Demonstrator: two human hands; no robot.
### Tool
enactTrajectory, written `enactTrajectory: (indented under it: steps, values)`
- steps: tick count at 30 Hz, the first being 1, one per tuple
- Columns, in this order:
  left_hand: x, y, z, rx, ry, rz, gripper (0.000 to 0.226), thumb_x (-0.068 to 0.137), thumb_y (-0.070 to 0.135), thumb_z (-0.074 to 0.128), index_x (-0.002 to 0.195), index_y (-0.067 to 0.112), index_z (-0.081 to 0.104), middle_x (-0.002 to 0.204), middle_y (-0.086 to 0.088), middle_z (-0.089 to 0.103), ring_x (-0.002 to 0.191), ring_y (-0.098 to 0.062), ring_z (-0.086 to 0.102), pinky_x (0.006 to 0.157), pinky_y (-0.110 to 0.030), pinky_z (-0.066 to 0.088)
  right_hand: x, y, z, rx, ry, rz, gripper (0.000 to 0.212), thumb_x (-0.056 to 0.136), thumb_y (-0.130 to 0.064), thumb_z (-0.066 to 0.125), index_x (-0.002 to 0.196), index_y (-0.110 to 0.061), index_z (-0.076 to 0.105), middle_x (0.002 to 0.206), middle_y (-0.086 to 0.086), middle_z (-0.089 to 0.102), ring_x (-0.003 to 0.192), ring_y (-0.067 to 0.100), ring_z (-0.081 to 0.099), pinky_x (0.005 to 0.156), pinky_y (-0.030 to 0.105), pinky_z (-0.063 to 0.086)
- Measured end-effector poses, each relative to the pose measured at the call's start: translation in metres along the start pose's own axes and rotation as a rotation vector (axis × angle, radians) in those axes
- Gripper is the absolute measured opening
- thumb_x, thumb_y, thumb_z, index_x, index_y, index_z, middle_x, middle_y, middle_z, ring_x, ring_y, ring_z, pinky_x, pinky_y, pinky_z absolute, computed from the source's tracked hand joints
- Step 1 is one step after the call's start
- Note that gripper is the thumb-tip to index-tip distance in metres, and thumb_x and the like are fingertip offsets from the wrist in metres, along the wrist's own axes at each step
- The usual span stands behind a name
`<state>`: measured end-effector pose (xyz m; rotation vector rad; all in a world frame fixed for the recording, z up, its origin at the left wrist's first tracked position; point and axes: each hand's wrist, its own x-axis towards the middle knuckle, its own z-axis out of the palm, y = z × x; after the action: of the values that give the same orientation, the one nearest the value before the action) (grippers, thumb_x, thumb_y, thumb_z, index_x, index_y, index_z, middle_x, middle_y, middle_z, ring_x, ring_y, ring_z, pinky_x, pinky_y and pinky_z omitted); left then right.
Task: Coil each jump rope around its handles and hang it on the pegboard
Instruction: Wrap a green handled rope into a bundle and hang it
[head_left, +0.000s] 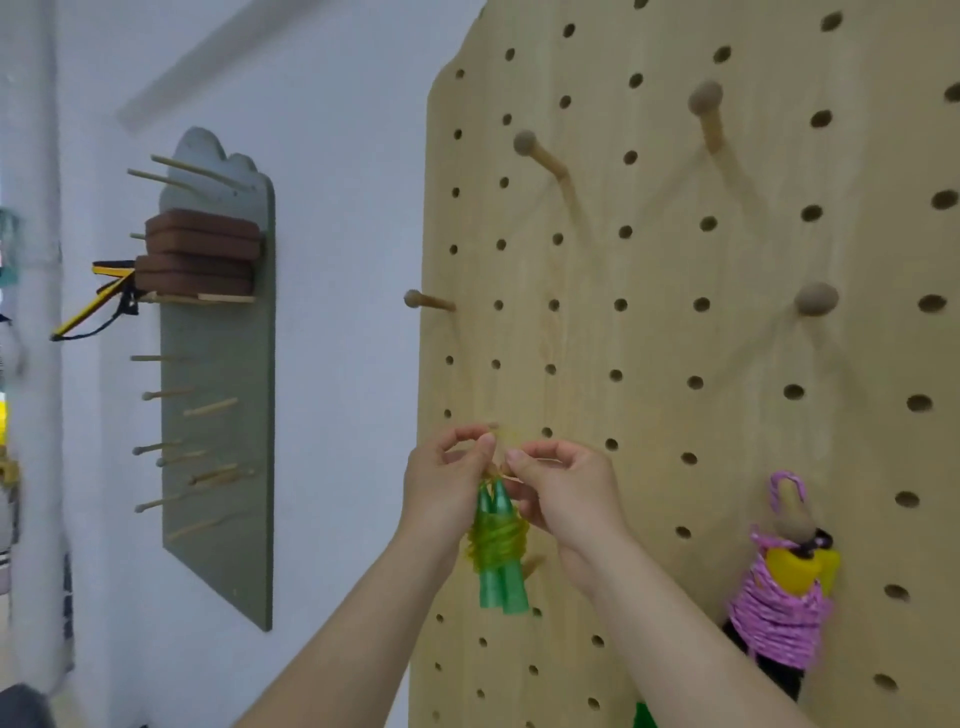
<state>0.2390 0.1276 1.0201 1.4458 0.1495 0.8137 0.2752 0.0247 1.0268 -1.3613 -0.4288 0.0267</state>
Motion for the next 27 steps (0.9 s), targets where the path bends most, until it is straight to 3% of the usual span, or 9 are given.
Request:
enactTrajectory:
  steps: [6, 10, 14, 17, 21, 23, 27]
  values:
    - [0.049, -0.024, -0.036, 0.055, 0.119, -0.008, 0.012, 0.092, 0.016, 0.058, 0.091, 0.024, 0.067, 0.084, -0.004, 0.07, 0.079, -0.021, 0.067, 0.072, -0.034, 0.055, 0.034, 0.019, 0.05, -0.043, -0.032, 0.069, 0.003, 0.09, -0.006, 0.067, 0.089, -0.009, 0.068, 0.084, 0.009, 0.074, 0.069, 0.015, 0.07, 0.063, 0.026, 0.057]
    - [0.076, -0.035, -0.038, 0.104, 0.135, 0.006, 0.015, 0.091, 0.014, 0.055, 0.088, 0.027, 0.063, 0.083, -0.002, 0.068, 0.076, -0.019, 0.063, 0.068, -0.033, 0.052, 0.056, 0.032, 0.066, -0.067, 0.024, 0.056, 0.004, 0.091, -0.007, 0.065, 0.09, -0.008, 0.069, 0.089, 0.01, 0.073, 0.072, 0.015, 0.069, 0.059, 0.025, 0.057]
    - [0.096, -0.04, -0.037, 0.07, 0.109, -0.004, 0.016, 0.087, 0.012, 0.061, 0.085, 0.026, 0.068, 0.082, 0.002, 0.071, 0.084, -0.015, 0.065, 0.071, -0.027, 0.05, 0.075, 0.042, 0.072, -0.028, 0.11, 0.06, 0.006, 0.09, -0.007, 0.066, 0.087, -0.01, 0.07, 0.085, 0.006, 0.073, 0.075, 0.015, 0.067, 0.057, 0.023, 0.055]
    - [0.106, -0.042, -0.039, -0.019, 0.085, -0.031, 0.015, 0.087, 0.01, 0.064, 0.089, 0.022, 0.072, 0.085, 0.0, 0.07, 0.085, -0.011, 0.064, 0.067, -0.021, 0.045, 0.088, 0.047, 0.072, 0.046, 0.091, 0.125, 0.003, 0.089, -0.007, 0.068, 0.089, -0.009, 0.07, 0.089, 0.009, 0.073, 0.077, 0.017, 0.065, 0.061, 0.026, 0.054]
    - [0.112, -0.042, -0.041, -0.052, -0.01, -0.046, 0.015, 0.091, 0.013, 0.06, 0.099, 0.02, 0.071, 0.083, -0.004, 0.072, 0.074, -0.014, 0.062, 0.071, -0.026, 0.053, 0.101, 0.049, 0.065, 0.227, 0.085, 0.244, 0.005, 0.089, -0.002, 0.066, 0.093, -0.002, 0.069, 0.074, 0.009, 0.06, 0.061, 0.014, 0.054, 0.051, 0.022, 0.05]
    - [0.109, -0.045, -0.041, -0.033, -0.072, -0.018, 0.014, 0.09, 0.017, 0.063, 0.101, 0.022, 0.07, 0.083, 0.0, 0.073, 0.079, -0.012, 0.067, 0.076, -0.028, 0.056, 0.107, 0.052, 0.061, 0.33, 0.109, 0.261, 0.009, 0.089, 0.001, 0.065, 0.098, 0.004, 0.067, 0.075, 0.012, 0.061, 0.062, 0.015, 0.058, 0.054, 0.021, 0.055]
    - [0.102, -0.054, -0.04, 0.058, -0.012, 0.065, 0.013, 0.081, 0.022, 0.075, 0.092, 0.029, 0.073, 0.086, 0.009, 0.072, 0.087, -0.013, 0.069, 0.065, -0.02, 0.055, 0.115, 0.056, 0.059, 0.363, 0.215, 0.221, 0.012, 0.087, 0.004, 0.067, 0.099, 0.006, 0.065, 0.088, 0.017, 0.068, 0.075, 0.022, 0.068, 0.064, 0.024, 0.059]
